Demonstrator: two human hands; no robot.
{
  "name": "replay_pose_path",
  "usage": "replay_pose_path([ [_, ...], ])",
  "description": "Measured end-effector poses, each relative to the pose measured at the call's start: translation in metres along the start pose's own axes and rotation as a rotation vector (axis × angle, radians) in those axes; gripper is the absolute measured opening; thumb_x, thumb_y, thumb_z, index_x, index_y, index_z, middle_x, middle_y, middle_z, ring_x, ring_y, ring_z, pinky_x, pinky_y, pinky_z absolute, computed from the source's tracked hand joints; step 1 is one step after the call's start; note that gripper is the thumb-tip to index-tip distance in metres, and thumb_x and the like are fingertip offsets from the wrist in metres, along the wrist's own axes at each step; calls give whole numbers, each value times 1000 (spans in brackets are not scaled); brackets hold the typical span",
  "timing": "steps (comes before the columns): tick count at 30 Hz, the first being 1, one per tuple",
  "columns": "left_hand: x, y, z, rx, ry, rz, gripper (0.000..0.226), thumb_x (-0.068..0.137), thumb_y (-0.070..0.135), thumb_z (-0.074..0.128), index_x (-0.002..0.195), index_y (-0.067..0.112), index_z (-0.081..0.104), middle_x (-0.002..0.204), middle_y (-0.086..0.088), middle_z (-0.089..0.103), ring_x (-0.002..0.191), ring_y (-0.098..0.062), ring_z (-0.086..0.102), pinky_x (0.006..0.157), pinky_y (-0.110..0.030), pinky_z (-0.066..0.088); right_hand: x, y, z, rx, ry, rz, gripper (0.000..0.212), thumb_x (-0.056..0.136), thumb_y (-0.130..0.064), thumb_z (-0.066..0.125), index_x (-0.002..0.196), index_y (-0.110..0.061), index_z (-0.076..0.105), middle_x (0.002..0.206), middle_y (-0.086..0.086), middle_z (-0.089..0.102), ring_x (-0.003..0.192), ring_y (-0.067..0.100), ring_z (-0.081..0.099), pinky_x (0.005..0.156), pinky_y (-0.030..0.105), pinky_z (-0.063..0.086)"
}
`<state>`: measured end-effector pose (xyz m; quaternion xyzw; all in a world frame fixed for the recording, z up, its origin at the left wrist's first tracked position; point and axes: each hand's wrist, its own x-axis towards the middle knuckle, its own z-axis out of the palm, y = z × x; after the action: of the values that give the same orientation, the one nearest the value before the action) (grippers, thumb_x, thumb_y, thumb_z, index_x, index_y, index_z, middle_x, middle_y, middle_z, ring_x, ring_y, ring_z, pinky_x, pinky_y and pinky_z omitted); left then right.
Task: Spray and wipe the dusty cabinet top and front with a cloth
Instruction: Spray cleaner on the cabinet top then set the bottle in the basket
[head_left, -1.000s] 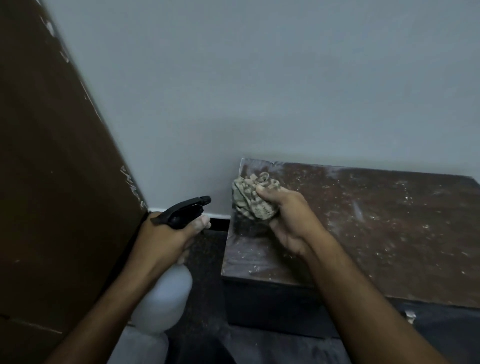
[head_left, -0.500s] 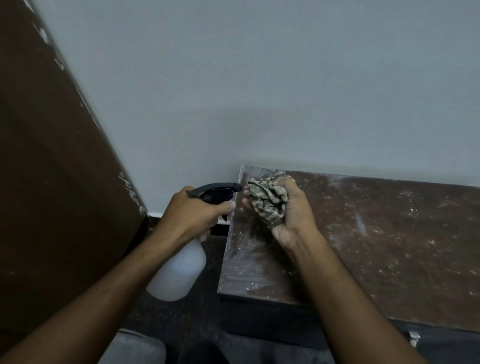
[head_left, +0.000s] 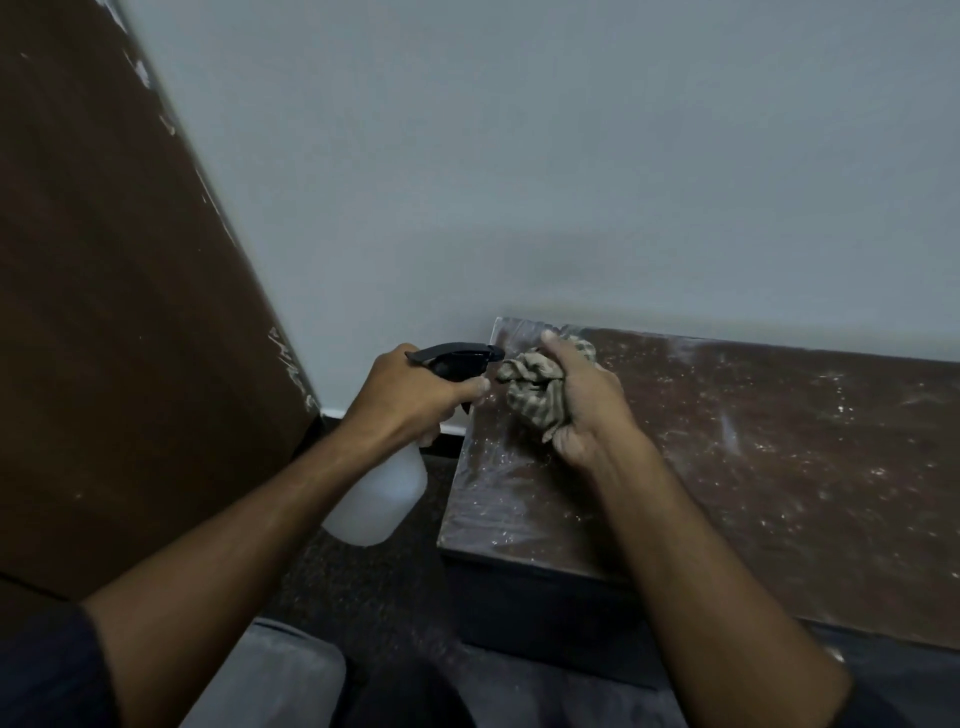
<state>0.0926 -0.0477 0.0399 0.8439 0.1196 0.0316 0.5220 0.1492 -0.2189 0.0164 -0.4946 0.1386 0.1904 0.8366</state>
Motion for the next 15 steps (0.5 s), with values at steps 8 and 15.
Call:
replay_pose_path([
  [8,0,8,2,141,7,-11,26,68,37,78,71,12,71,44,4,58,40,-15,52,46,-27,48,-3,0,-7,77,-123,-120,25,95,-13,66,105,9,70,100,24,74,85,28,73,87,49,61],
  [15,-1,11,-3,60,16,-5,36,68,43,78,75,8,72,48,-1,60,43,-22,51,47,-35,50,-4,6,4,99,-62,-124,32,88,-22,69,114,-2,69,101,20,75,86,38,73,73,55,61],
])
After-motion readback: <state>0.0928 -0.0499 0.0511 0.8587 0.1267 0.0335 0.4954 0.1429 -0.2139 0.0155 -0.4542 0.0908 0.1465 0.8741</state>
